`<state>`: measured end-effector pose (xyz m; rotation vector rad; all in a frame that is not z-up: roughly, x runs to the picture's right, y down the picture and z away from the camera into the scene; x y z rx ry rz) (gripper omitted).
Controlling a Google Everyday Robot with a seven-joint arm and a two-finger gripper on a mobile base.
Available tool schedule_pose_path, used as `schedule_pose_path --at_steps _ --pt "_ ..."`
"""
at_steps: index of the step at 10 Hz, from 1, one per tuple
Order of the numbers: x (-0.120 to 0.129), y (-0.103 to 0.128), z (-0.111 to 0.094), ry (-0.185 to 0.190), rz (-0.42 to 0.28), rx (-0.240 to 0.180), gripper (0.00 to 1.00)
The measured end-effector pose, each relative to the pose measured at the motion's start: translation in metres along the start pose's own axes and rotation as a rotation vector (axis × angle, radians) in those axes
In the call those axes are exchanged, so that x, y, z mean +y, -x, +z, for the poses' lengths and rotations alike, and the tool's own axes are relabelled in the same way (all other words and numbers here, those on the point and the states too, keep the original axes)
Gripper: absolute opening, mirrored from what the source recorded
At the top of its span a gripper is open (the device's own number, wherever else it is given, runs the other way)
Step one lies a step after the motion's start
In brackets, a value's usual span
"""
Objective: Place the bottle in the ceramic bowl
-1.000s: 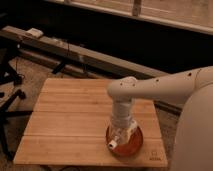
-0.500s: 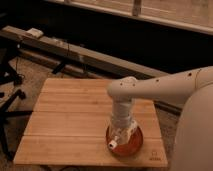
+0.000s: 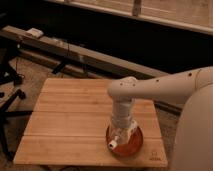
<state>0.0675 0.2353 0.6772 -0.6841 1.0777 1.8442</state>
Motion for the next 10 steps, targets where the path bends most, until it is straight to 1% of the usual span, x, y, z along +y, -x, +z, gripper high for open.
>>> schedule_pose_path --at_steps 2,3,10 --pt "-0.0001 0.0000 0.0001 0.000 0.000 0.000 0.76" --pt "-0.0001 0.0000 0.0000 0.000 0.000 0.000 0.80" --pt "-0.0001 0.0000 0.0001 0.000 0.000 0.000 0.80"
